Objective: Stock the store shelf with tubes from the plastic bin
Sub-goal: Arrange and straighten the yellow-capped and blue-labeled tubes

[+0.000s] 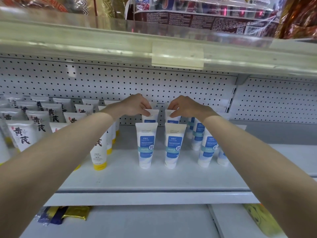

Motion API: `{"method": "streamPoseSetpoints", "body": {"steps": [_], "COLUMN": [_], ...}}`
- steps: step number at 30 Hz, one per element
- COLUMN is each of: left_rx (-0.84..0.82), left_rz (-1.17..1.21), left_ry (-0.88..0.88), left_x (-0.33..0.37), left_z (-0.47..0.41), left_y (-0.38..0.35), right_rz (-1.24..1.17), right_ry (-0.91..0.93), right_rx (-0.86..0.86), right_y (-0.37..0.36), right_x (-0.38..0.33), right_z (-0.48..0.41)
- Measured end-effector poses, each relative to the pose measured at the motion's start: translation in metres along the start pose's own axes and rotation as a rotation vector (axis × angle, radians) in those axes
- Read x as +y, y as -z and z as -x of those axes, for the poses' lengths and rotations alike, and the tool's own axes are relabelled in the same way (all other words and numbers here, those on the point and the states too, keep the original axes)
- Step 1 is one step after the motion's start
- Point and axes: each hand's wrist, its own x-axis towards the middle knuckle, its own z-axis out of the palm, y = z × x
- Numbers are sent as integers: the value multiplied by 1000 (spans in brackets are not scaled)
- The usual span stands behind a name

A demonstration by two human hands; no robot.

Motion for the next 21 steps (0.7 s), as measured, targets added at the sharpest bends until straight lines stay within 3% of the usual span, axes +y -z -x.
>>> {"method": "streamPoseSetpoints", "body": {"steps": [21], "left_rx": [33], "left_rz": [99], "left_ry": [58], "left_x": [3], "left_z": [13], "left_y": [1], "right_rz": [-87], "right_ry": [-17], "right_rx": [-31], "right_y": [3], "right_x": [-5], "right_z": [11]}}
